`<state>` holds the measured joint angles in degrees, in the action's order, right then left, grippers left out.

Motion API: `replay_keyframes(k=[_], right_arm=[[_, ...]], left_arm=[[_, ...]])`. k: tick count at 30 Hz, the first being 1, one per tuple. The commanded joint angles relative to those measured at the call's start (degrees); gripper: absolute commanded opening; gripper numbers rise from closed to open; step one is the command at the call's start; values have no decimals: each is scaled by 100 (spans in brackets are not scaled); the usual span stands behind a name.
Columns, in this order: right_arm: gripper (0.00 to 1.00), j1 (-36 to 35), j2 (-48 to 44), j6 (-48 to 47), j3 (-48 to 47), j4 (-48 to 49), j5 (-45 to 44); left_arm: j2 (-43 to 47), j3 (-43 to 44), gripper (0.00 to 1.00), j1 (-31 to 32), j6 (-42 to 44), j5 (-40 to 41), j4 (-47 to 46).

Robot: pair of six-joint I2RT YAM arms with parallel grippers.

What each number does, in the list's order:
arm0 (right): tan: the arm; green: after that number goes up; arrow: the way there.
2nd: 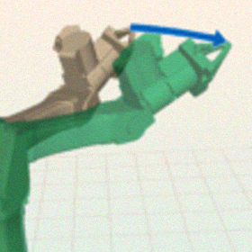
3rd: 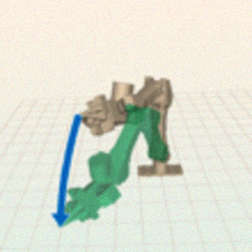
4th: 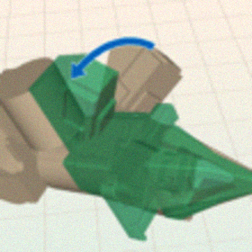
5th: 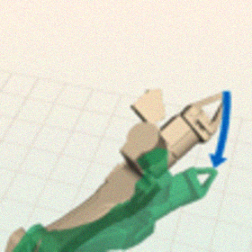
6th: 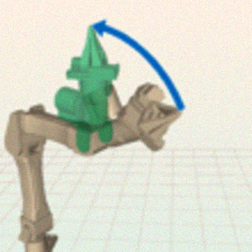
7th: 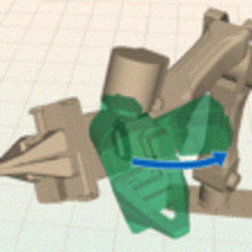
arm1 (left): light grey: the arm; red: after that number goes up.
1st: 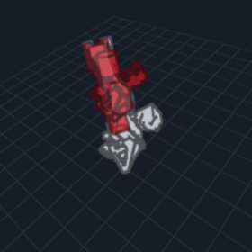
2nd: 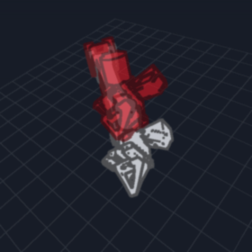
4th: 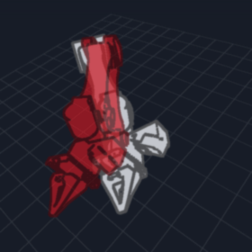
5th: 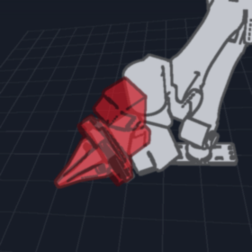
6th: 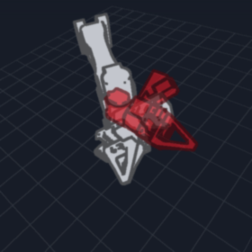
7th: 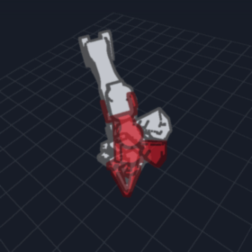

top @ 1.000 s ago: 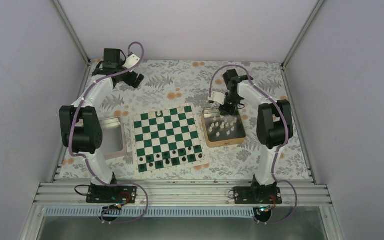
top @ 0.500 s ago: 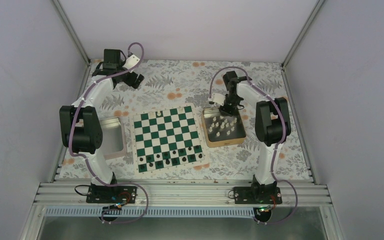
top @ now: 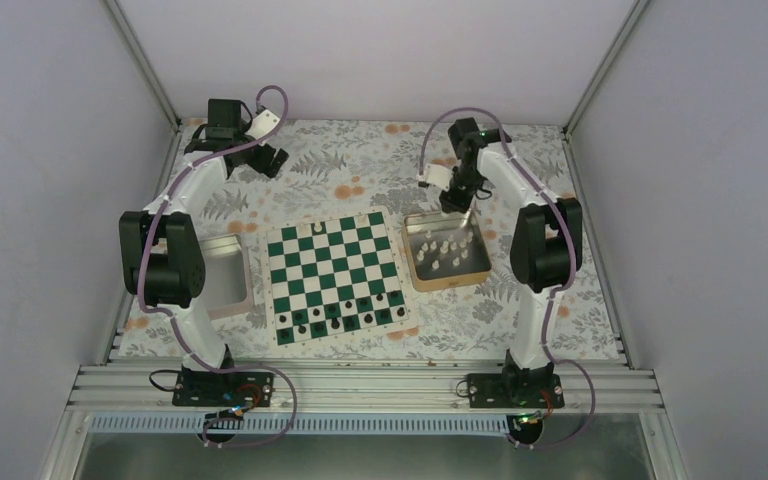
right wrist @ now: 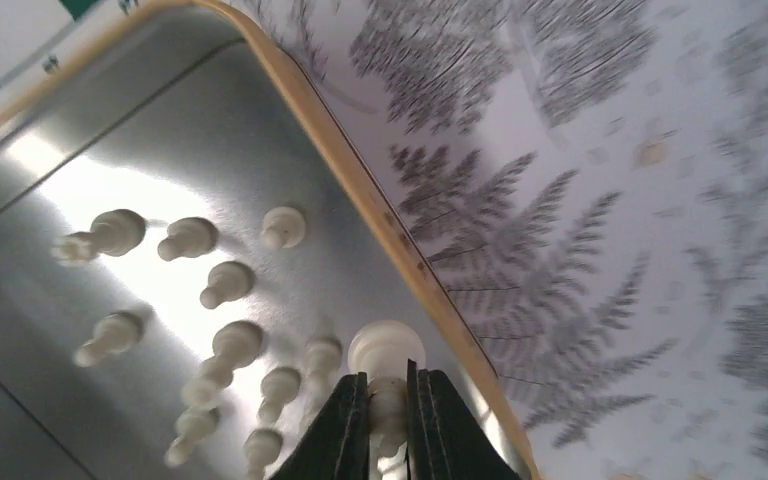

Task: Set up the chess pieces on the board
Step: Pick up the chess piece from the storage box, then place the chess piece on the chessboard.

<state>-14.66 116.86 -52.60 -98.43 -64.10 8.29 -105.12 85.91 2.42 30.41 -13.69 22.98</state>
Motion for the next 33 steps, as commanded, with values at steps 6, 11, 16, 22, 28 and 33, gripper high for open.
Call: replay_keyframes(k=[6,11,16,22,28,33], right_arm=[[6,-537,385,-188,-2142,-954,51],[6,-1113,905,-287,-2862,-964,-87],[6,-1608,1382,-366,-3463,-925,-51],[6,-2077,1638,-452,-3542,-587,-12],[7,-2364,1876,-491,-3551,-319,80],[7,-2437,2093,-428,-3550,9,169]], left_arm=[[85,-43,100,9,-9,-142,-31],[150,-62,100,9,32,-153,-27],[216,-154,100,9,75,-113,-66],[336,-363,100,0,111,-77,-182],[375,-520,100,-4,114,-99,-285],[382,-600,100,-4,112,-99,-377]])
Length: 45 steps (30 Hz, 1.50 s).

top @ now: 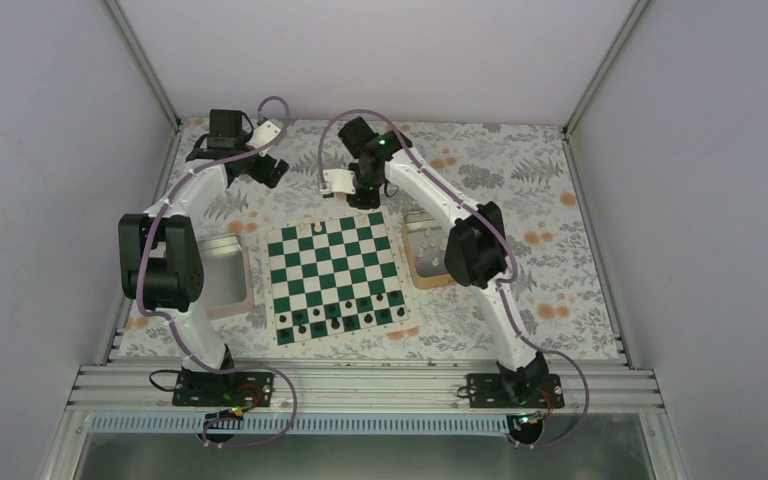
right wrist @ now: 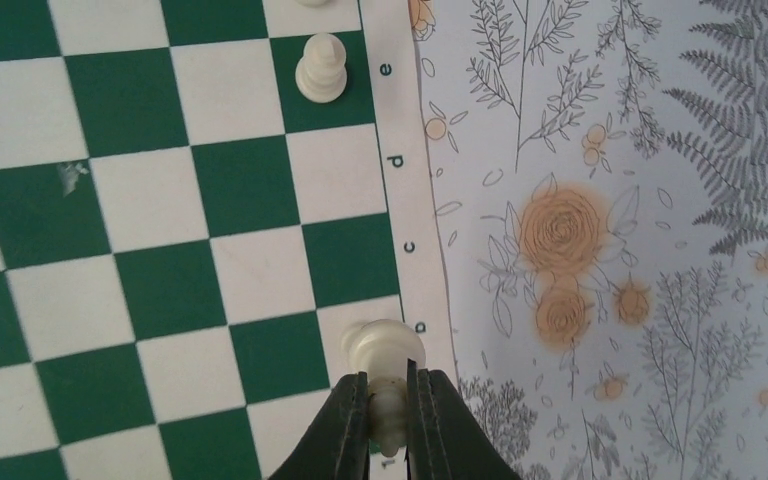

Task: Set up the chess pieces on the board
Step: Place the chess piece on the chessboard.

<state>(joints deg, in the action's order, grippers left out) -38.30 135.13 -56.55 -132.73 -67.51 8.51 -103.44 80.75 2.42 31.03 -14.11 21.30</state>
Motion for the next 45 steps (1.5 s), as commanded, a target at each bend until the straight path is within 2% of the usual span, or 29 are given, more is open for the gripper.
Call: replay_keyframes(k=[1,20,45], right_arm=[[7,-72,294,-22,-115,420,175],[8,-168,770,-82,-113,501,440],[8,-151,997,-141,46,499,247]], left_arm=[[215,-100,100,-5,37,-45,-221],[176,-239,100,-57,12,-101,-319],[161,-343,100,-57,4,-163,-346]])
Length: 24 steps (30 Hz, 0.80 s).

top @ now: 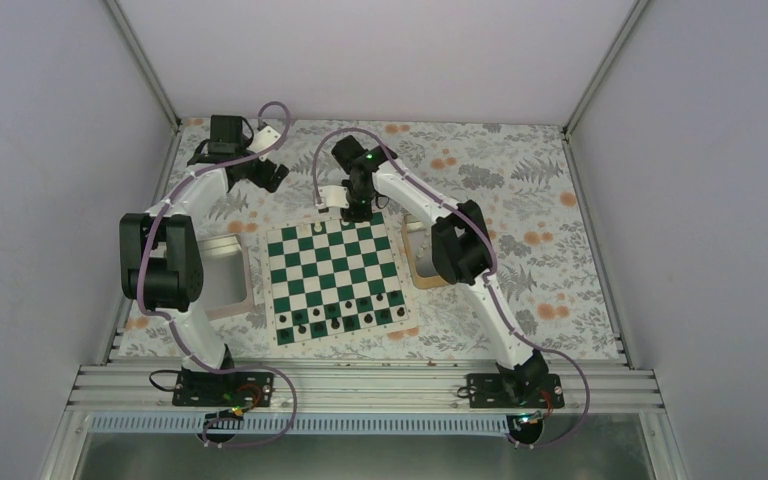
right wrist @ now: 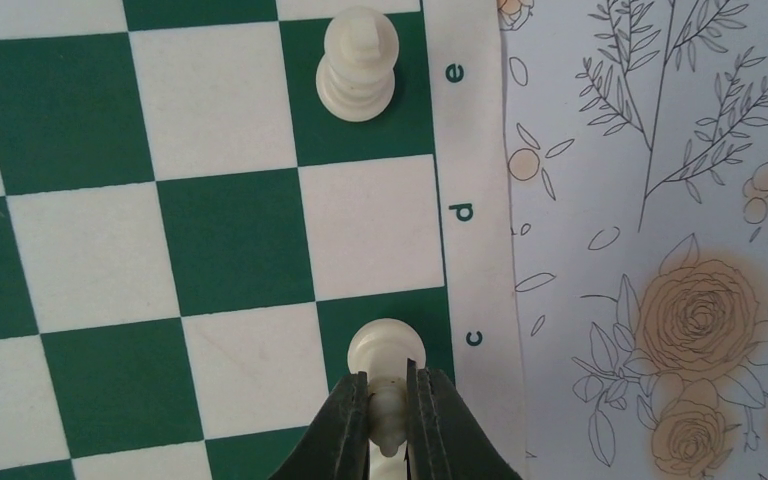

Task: Set up the chess pieces on the board
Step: Place the chess piece on the chessboard.

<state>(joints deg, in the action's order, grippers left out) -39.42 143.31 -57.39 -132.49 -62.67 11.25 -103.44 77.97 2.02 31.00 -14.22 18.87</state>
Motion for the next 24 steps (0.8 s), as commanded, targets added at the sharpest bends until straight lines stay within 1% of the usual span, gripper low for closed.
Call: replay_keyframes(k=[1,12,21,24], right_arm=[[8,-40,196,-62,20,10,-26],[9,-21,227,-59,38,35,-93],[13,3,234,-71,56,78,-122],[15,9,228,-62,56,105,-131]], left_arm=[[163,-78,100,-13,3,-151,-108],[163,-107,100,-15,20,-175,-104],[166,-125,100,-13,15,-202,-97],[167,-113,100,-18,19,-200,-91]])
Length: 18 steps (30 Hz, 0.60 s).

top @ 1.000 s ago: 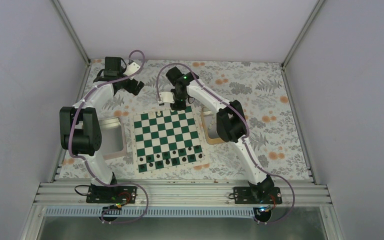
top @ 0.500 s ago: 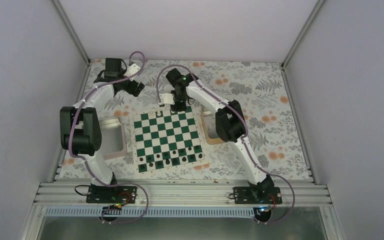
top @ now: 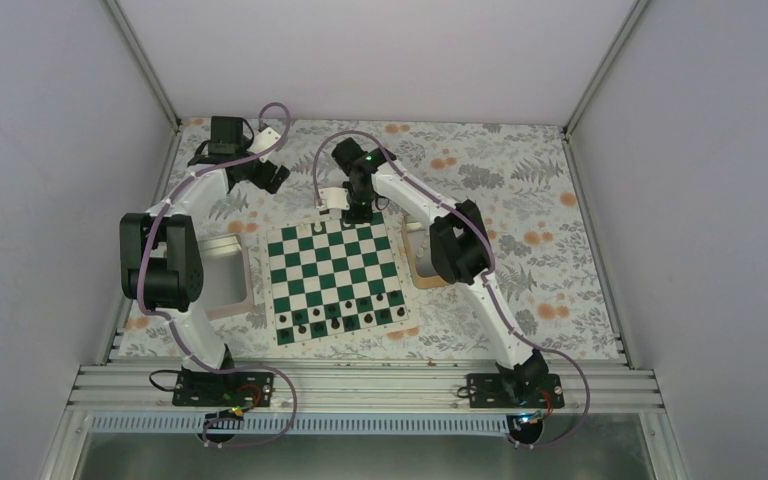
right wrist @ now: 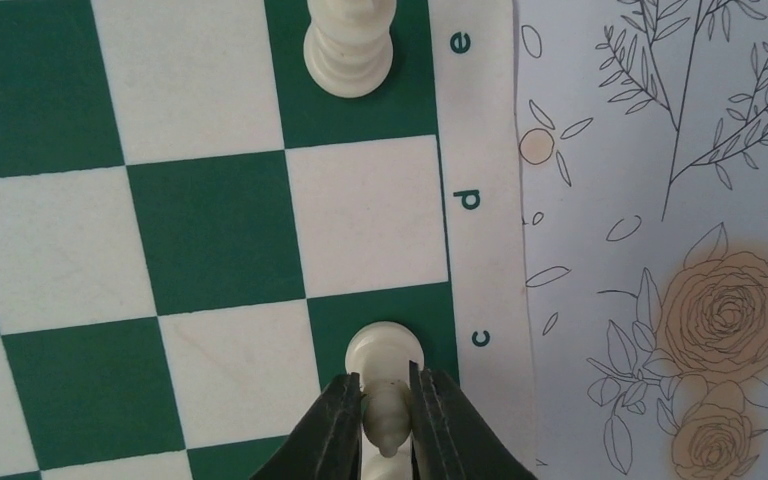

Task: Set up the chess pieces on the board
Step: Place the chess piece on the chessboard.

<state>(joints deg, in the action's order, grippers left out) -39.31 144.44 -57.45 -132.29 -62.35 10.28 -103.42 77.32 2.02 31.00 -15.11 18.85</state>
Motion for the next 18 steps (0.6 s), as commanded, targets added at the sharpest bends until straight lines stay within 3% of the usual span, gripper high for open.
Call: replay_keyframes(k=[1,11,18], right_arm=[[16,-3,100,-50,37,90,-24],[24,84,-301,11,64,226,186],[25,507,-1107,79,152,-317,412]], left_arm=[[164,-58,100,-17,20,-106,-84],[212,-15,100,-13,9,-139,-46],[264,166,100,-9,-42,-243,90]])
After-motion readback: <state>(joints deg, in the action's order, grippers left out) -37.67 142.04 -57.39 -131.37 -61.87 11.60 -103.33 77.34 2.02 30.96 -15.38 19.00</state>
